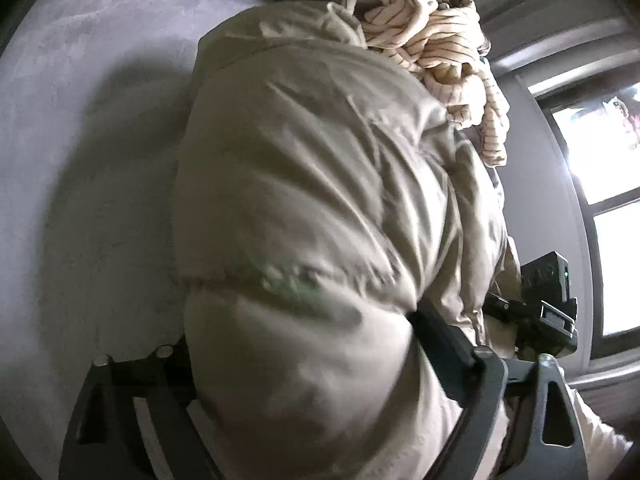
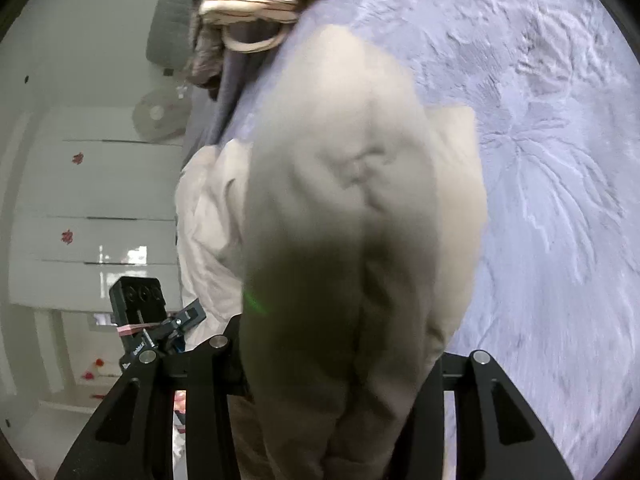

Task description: Fold large clothes

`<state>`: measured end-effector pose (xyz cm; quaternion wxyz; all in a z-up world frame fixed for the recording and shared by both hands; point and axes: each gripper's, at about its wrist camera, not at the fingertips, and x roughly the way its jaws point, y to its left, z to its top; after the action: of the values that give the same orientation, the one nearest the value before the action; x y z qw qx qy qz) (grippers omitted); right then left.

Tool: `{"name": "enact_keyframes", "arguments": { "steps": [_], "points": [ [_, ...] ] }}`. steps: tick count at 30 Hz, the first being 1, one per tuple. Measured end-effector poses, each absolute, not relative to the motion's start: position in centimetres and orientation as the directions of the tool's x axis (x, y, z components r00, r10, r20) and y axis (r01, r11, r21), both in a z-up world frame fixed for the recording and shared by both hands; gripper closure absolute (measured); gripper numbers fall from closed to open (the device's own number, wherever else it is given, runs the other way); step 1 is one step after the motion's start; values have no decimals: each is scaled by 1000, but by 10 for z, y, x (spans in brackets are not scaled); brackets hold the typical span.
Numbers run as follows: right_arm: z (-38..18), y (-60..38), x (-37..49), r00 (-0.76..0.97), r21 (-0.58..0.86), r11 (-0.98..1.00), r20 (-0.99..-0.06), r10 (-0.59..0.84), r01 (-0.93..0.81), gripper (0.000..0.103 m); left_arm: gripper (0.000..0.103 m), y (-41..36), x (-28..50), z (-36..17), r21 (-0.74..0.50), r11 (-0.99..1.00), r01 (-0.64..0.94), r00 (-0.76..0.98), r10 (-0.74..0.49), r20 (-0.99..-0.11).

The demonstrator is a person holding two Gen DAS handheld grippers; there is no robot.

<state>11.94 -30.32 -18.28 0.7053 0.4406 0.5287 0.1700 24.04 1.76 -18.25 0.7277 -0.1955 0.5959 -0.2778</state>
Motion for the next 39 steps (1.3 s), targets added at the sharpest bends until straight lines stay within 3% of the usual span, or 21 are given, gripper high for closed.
{"name": "enact_keyframes", "arguments": {
  "steps": [3, 7, 12, 13, 16, 19, 24, 29, 32, 39],
  "points": [
    [-197, -313, 101, 372, 791, 566, -610, 699, 234, 44, 5, 16, 236, -188, -594, 784, 181, 150, -619, -771],
    [-197, -318, 90, 373, 788, 546, -616, 694, 285, 41, 5, 1, 218, -174, -507, 844, 174, 196, -534, -822],
    [-147, -311, 68, 387, 682, 683, -722, 574, 261, 40, 5, 33, 185, -132, -381, 909, 167, 331, -416, -847],
    [-138, -313, 61, 397, 657, 710, -740, 543, 254, 40, 5, 37, 175, -125, -372, 914, 161, 345, -405, -847],
    [-105, -312, 32, 442, 570, 790, -782, 439, 224, 70, 5, 42, 148, -114, -352, 925, 142, 365, -379, -850],
    [-73, -308, 7, 496, 548, 821, -764, 412, 163, 79, 5, 40, 118, -118, -303, 942, 144, 362, -336, -870],
    [-70, -272, -4, 479, 466, 883, -790, 384, 61, 80, 5, 23, 97, -140, -276, 951, 137, 338, -307, -890],
    [-128, -249, 11, 364, 352, 932, -881, 301, 83, 83, 5, 11, 90, -149, -232, 962, 144, 358, -270, -894],
    [-150, -258, 9, 345, 361, 923, -890, 299, 130, 87, 0, 7, 84, -153, -216, 964, 157, 366, -260, -894],
    [-169, -263, 15, 324, 359, 920, -898, 296, 155, 87, 0, 7, 79, -152, -211, 971, 115, 344, -238, -908]
  ]
}}
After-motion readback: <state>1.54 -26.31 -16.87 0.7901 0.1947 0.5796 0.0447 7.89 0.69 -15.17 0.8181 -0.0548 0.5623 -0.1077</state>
